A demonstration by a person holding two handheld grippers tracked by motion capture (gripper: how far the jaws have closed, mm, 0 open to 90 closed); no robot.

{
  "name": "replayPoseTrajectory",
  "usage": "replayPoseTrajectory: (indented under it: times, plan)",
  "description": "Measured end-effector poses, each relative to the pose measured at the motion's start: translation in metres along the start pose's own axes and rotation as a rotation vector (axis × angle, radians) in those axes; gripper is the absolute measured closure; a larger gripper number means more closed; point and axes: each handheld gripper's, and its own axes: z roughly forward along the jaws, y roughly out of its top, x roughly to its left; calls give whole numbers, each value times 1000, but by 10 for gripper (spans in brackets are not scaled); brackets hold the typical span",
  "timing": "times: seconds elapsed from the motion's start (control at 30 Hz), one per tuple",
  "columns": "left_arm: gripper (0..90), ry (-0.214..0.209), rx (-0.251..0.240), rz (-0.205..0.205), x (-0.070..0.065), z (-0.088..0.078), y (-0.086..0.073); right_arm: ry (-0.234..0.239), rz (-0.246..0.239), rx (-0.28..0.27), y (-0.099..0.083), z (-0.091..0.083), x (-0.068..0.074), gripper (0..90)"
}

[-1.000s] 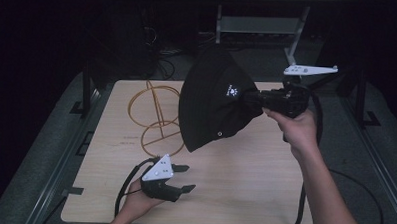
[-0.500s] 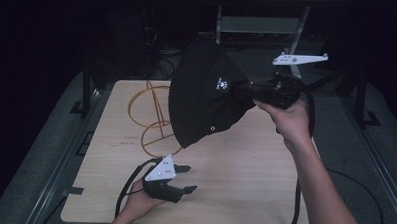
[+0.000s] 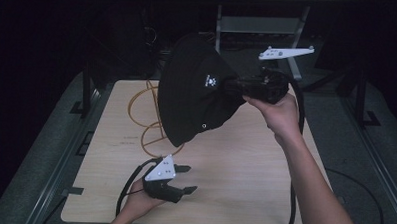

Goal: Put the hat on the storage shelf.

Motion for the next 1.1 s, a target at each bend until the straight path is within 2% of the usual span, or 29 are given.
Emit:
replayPoseTrajectory:
  times: [0.23, 0.63, 0.87, 1.1]
  plan:
    - [357, -4, 5, 10, 1, -1, 0, 4, -13, -2, 13, 10, 6, 876]
    - [354, 7, -2, -5, 4, -5, -2, 25, -51, 30, 34, 39, 16, 876]
    - [351, 3, -35, -52, 10, -10, -4, 28, -53, 56, 47, 54, 16, 875]
    - [350, 7, -40, -42, 12, -10, -5, 36, -59, 70, 60, 70, 20, 872]
